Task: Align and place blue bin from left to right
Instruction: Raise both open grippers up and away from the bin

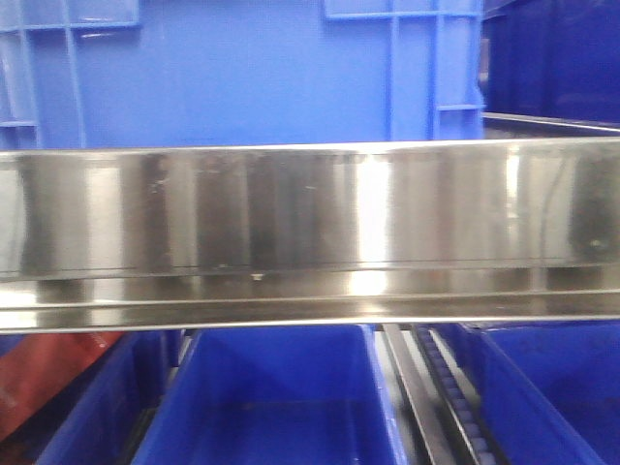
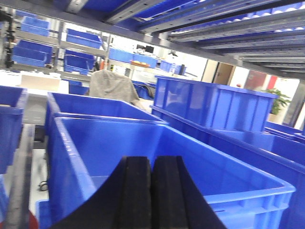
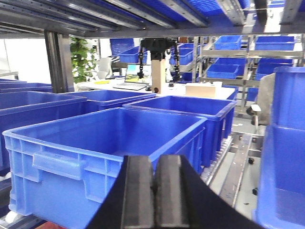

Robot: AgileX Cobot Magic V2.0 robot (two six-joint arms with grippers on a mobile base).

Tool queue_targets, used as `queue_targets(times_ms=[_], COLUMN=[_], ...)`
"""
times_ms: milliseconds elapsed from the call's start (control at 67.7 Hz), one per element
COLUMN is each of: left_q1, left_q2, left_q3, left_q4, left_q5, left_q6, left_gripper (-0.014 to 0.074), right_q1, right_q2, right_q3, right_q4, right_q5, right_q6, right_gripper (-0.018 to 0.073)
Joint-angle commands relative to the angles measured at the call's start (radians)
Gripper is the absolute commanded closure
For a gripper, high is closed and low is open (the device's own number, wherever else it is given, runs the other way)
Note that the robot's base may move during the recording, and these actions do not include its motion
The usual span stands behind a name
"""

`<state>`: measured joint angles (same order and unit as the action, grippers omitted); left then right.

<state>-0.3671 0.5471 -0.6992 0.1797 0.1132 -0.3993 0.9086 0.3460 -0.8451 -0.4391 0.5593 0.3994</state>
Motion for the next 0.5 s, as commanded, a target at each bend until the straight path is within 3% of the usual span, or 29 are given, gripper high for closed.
queue_targets(times_ms=[0,487], left_q1=[-0.007,-0.005], left_q2=[-0.003,-0.003], left_q3=[0.001,0.001], left_q4=[0.007,0.007], left_q5=[-0.025,-0.026], left_q6=[0.002,0.002], left_gripper=[0.0707,0.0707], right_q1=[0.002,0.002], right_q2=[-0.002,-0.002], right_q3=[0.000,0.000], right_q4=[-0.010,-0.010], right_q5=[-0.013,-0.015], right_q6=[-0.009,-0.009], right_gripper=[0.0644,0.0644])
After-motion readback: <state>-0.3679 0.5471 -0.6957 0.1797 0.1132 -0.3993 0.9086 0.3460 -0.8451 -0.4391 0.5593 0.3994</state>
